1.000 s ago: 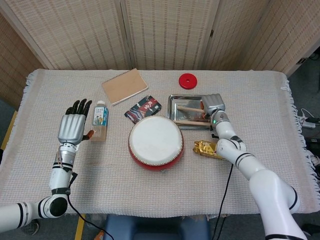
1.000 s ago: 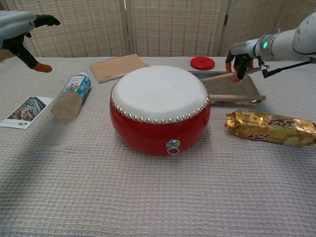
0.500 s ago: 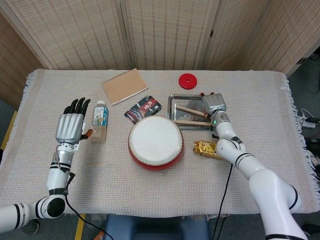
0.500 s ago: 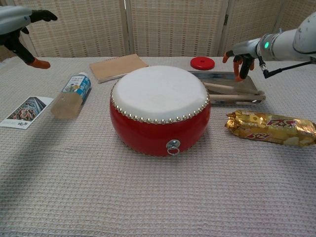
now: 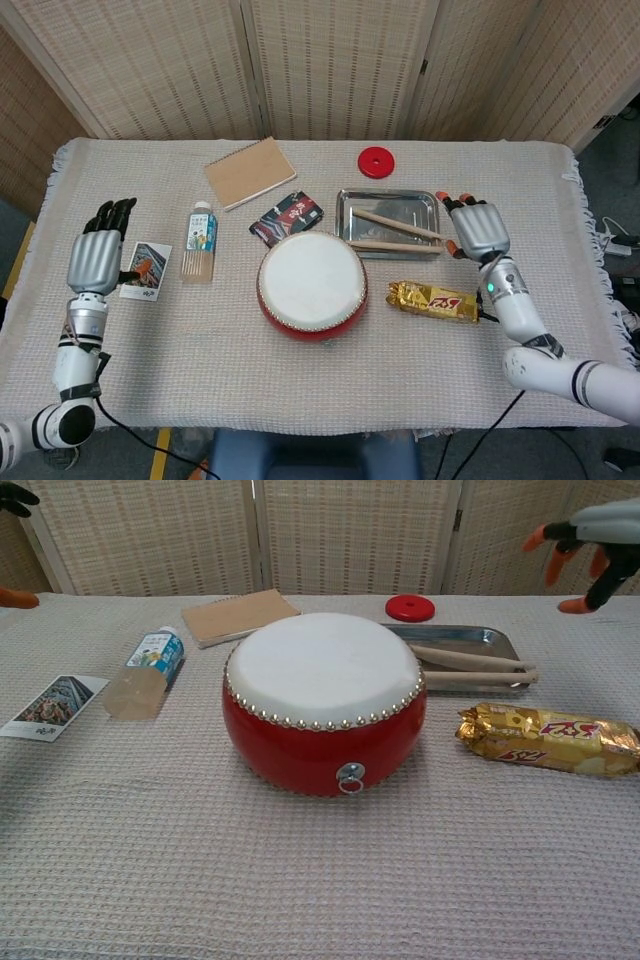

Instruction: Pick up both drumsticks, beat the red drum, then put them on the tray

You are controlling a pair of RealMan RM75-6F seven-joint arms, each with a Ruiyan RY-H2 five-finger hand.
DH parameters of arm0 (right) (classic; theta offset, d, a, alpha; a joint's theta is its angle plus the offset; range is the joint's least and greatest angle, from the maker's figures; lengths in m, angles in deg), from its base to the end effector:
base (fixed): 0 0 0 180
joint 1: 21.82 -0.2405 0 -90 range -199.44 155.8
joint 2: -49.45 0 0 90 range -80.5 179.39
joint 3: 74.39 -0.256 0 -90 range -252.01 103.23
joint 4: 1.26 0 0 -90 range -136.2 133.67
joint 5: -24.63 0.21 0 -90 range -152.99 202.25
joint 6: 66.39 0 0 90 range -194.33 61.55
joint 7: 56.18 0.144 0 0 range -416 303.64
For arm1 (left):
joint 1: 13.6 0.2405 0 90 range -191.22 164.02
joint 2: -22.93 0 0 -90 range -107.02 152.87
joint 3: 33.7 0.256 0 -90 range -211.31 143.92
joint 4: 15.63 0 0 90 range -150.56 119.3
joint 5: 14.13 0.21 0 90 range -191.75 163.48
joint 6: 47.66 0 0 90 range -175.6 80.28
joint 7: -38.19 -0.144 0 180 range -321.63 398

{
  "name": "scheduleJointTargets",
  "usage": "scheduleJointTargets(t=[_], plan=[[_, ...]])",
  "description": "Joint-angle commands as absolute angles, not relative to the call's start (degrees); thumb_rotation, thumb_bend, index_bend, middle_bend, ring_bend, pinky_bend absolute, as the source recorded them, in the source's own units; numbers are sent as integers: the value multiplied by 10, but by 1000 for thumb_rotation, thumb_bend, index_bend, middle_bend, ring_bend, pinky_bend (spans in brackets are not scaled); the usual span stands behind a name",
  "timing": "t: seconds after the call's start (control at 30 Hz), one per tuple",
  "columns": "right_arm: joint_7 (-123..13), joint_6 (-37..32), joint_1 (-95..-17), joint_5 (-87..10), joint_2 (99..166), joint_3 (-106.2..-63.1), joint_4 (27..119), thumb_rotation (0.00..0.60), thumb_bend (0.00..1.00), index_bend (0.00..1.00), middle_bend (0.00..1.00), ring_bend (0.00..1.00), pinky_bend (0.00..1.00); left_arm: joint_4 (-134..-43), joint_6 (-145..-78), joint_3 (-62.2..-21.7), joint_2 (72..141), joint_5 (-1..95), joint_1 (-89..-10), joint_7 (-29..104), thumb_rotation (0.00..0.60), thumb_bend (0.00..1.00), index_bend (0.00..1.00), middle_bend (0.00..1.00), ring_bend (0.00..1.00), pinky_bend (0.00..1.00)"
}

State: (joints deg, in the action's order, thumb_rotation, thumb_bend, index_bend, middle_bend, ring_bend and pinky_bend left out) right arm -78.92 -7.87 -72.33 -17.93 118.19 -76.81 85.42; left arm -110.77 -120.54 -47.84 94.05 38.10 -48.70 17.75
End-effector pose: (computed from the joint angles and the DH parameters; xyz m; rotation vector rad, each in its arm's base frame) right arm -0.2055 -0.3984 0.1151 1.6066 -0.8260 0.6333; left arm -0.2081 0.3525 0.1308 -1.3413 -0.8853 -0.9178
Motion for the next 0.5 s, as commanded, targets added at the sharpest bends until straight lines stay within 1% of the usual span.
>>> scheduleJointTargets(t=[0.03,0.07,0.13,0.23,0.37,0.5], plan=[[-717,93,-586,-334,1083,-731,961,600,279,37,220,74,249,-1113,-1218,-467,919,395,-458,209,600,265,20,74,14,174],[-700,121,-562,-361,1078,-723,968,600,273,23,209,60,225,-1119,-1224,-464,913,400,-447,221,600,265,21,75,14,174],[-678,153,-528,-395,1072,-710,976,600,270,2,172,18,156,-1127,-1234,-455,904,415,-429,236,600,266,22,76,14,174],[-653,205,-477,-448,1070,-691,976,600,268,0,130,0,105,-1131,-1261,-434,897,445,-398,250,600,265,22,76,14,173],[-614,260,-414,-505,1081,-672,966,600,267,0,101,0,76,-1130,-1308,-405,900,489,-353,262,600,264,16,74,13,171],[-590,285,-372,-537,1090,-663,956,600,265,0,98,0,67,-1130,-1349,-382,905,523,-314,272,600,264,6,71,13,170]])
